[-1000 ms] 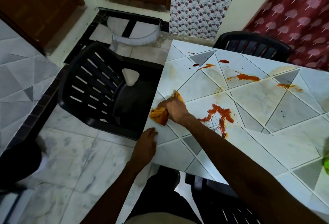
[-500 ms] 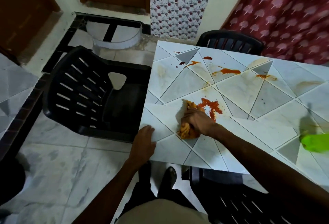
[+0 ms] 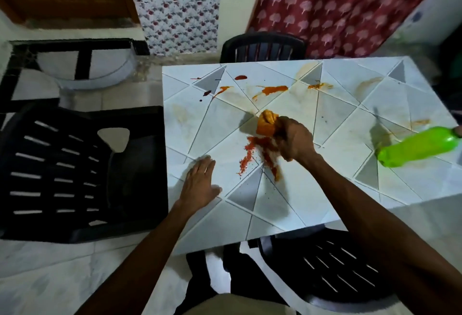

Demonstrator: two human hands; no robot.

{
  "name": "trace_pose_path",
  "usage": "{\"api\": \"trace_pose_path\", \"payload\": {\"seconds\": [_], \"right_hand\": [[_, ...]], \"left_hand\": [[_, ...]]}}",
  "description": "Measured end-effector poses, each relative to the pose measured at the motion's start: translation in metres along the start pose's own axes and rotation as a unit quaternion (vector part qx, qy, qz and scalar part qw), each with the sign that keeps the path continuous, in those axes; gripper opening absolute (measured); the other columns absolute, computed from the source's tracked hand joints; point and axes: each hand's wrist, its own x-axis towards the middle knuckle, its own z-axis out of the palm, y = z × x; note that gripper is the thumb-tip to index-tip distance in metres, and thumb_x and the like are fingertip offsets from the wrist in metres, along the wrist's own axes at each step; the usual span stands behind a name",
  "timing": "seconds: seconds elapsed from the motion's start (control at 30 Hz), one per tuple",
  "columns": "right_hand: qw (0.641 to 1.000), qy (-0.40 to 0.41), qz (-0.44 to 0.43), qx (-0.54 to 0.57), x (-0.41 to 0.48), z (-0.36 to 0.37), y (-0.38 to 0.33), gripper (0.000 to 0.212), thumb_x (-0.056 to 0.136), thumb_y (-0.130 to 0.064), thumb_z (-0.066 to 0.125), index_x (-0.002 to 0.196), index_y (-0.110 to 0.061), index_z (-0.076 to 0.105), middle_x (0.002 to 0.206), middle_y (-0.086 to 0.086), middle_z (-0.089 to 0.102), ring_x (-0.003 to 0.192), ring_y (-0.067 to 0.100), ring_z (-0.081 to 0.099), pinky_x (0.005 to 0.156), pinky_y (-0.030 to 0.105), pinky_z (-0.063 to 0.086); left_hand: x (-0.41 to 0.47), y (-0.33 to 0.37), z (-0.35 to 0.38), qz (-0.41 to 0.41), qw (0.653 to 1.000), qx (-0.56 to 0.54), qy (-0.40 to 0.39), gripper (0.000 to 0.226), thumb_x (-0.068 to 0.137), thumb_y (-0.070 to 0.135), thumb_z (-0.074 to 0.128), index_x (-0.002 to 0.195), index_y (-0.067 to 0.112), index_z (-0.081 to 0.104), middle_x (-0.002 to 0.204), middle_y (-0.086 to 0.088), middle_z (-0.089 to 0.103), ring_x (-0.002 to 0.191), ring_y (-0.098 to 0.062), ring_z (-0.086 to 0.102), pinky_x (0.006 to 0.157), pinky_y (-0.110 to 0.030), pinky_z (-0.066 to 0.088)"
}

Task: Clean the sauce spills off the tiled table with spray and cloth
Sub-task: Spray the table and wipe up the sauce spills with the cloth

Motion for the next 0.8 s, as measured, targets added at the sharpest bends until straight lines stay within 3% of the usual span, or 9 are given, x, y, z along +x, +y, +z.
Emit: {"api": "trace_pose_path", "payload": {"seconds": [0.07, 0.17, 0.33, 0.47, 0.6, 0.8], "right_hand": [[0.999, 0.004, 0.044, -0.009, 0.012, 0.002, 0.028, 0.04, 0.088, -0.034, 0.059, 0.125, -0.021, 0.056, 0.103, 0.01, 0.07, 0.094, 0.037, 0.067, 0.074, 0.037, 0.053], [0.997, -0.008, 0.077, -0.015, 0.031, 0.008, 0.056, 0.039, 0.093, -0.033, 0.06, 0.128, -0.017, 0.057, 0.107, 0.013, 0.069, 0.096, 0.038, 0.066, 0.075, 0.037, 0.051], [0.995, -0.033, 0.091, -0.006, 0.072, 0.026, 0.074, 0.032, 0.094, -0.03, 0.058, 0.123, -0.016, 0.058, 0.108, 0.013, 0.066, 0.098, 0.037, 0.063, 0.071, 0.035, 0.045], [0.998, -0.055, 0.03, 0.01, 0.08, 0.048, 0.056, 0.034, 0.095, -0.036, 0.059, 0.122, -0.015, 0.059, 0.109, 0.01, 0.066, 0.096, 0.033, 0.064, 0.076, 0.036, 0.049], [0.994, -0.075, -0.074, -0.033, 0.066, 0.067, 0.032, 0.045, 0.094, -0.039, 0.058, 0.131, -0.016, 0.054, 0.112, 0.01, 0.064, 0.095, 0.034, 0.063, 0.074, 0.036, 0.051], [0.974, -0.108, -0.194, -0.036, 0.012, 0.078, 0.003, 0.05, 0.097, -0.036, 0.056, 0.142, -0.016, 0.047, 0.125, 0.013, 0.062, 0.097, 0.031, 0.063, 0.076, 0.038, 0.054]], "left_hand": [[0.016, 0.006, 0.001, -0.009, 0.999, 0.031, -0.027, 0.097, 0.08, 0.045, 0.075, 0.155, 0.012, 0.023, 0.165, -0.007, 0.011, 0.152, -0.027, 0.008, 0.123, -0.041, 0.011], [0.028, 0.007, 0.006, -0.02, 0.994, 0.075, -0.072, 0.106, 0.077, 0.052, 0.076, 0.156, 0.014, 0.017, 0.166, -0.006, 0.002, 0.153, -0.027, 0.001, 0.123, -0.046, 0.011], [0.032, -0.001, 0.013, -0.033, 0.991, 0.088, -0.091, 0.115, 0.072, 0.053, 0.08, 0.157, 0.014, 0.013, 0.166, -0.007, 0.003, 0.153, -0.028, 0.003, 0.123, -0.048, 0.013], [0.026, -0.005, 0.017, -0.028, 0.994, 0.073, -0.083, 0.116, 0.073, 0.055, 0.077, 0.157, 0.014, 0.009, 0.166, -0.006, -0.002, 0.153, -0.028, -0.002, 0.122, -0.051, 0.013], [0.025, -0.001, 0.018, -0.041, 0.994, 0.064, -0.077, 0.116, 0.073, 0.047, 0.079, 0.158, 0.016, 0.006, 0.165, -0.003, -0.005, 0.153, -0.026, -0.005, 0.124, -0.045, 0.003], [0.023, -0.003, 0.015, -0.034, 0.996, 0.035, -0.074, 0.113, 0.073, 0.044, 0.081, 0.158, 0.016, 0.011, 0.166, -0.003, 0.0, 0.153, -0.025, -0.002, 0.124, -0.045, 0.006]]}}
